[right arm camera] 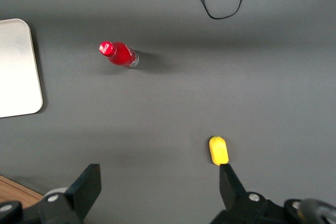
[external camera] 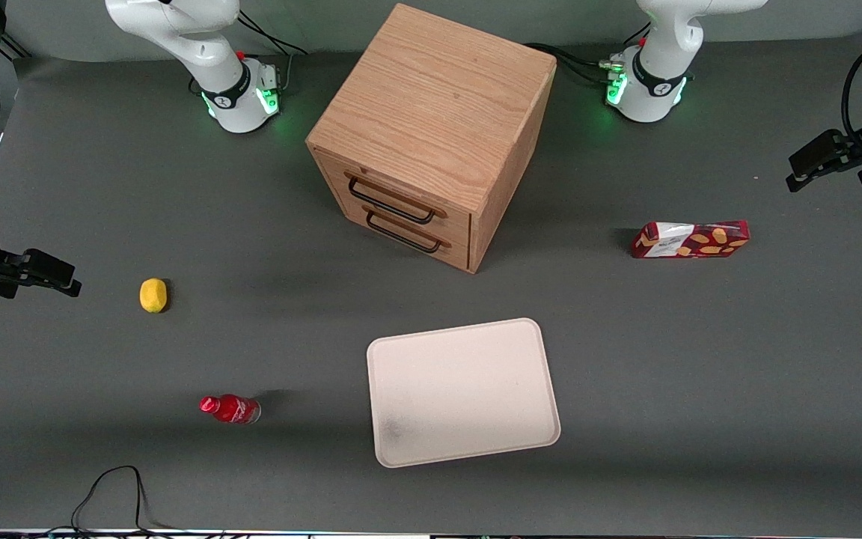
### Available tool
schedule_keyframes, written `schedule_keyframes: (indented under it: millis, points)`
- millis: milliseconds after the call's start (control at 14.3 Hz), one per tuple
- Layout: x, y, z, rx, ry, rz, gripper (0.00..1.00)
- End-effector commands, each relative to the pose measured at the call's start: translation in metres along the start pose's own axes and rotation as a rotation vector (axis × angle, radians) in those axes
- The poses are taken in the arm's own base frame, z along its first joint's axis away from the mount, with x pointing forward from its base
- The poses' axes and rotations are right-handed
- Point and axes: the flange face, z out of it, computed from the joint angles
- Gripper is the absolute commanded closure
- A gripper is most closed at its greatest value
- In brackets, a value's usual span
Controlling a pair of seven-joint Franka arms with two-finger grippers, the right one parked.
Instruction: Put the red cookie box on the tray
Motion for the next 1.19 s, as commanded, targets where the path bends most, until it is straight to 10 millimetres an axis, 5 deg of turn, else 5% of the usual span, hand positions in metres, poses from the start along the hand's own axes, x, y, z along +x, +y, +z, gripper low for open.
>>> schedule_keyframes:
  millis: [0,628,1116]
  points:
    - [-0.01,-0.005,0.007,0.017,-0.033,-0.033,0.0]
    - [-0.097,-0.014,0.01,0.015,0.007,-0.033,0.0]
    - [-0.108,-0.016,0.011,0.018,-0.009,-0.071,0.0]
